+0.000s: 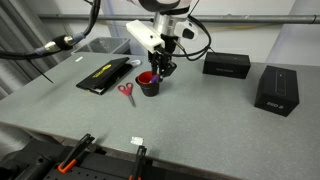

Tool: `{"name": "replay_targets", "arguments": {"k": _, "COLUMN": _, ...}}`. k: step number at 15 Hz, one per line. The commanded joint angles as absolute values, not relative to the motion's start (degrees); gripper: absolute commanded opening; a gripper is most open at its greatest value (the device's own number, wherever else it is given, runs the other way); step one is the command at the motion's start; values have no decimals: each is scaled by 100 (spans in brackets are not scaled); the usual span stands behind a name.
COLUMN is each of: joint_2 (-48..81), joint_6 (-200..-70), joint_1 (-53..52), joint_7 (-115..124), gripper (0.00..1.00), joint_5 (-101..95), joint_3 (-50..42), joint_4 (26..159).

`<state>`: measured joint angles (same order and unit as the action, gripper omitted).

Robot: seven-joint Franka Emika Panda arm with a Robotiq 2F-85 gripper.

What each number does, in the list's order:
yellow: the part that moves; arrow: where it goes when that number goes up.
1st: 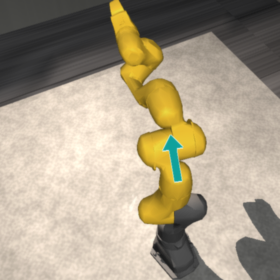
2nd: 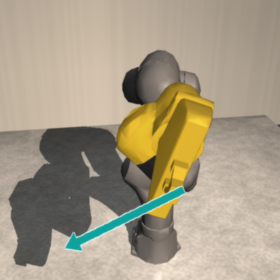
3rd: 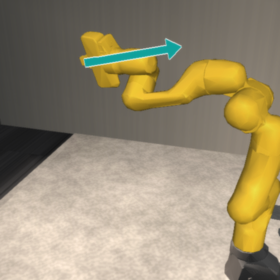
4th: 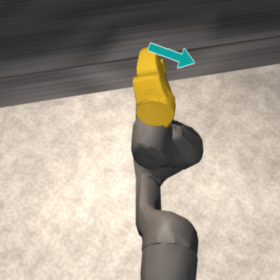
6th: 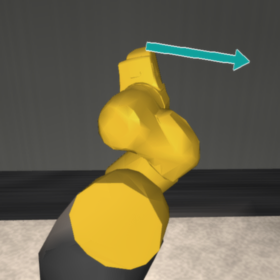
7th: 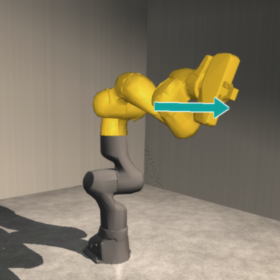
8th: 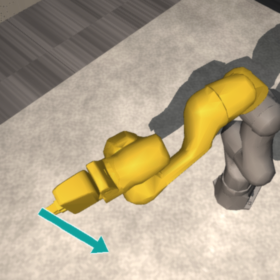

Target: Pick the marker from the cup and put it on the table

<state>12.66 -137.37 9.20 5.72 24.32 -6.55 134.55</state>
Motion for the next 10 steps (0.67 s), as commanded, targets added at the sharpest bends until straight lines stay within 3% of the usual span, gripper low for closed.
{"name": "replay_targets", "arguments": {"k": 1, "joint_2": 1460, "joint_6": -13010, "joint_1": 1065, "joint_7": 373, "gripper": 12, "joint_5": 2671, "joint_3": -601, "joint_4": 13108}}
{"name": "replay_targets", "arguments": {"k": 3, "joint_2": 1540, "joint_6": -12759, "joint_1": 1054, "joint_7": 436, "gripper": 0, "joint_5": 2662, "joint_3": -616, "joint_4": 13006}}
{"name": "replay_targets", "arguments": {"k": 10, "joint_2": 1194, "joint_6": -12530, "joint_1": 1062, "joint_7": 352, "gripper": 2, "joint_5": 2769, "joint_3": -650, "joint_4": 13012}}
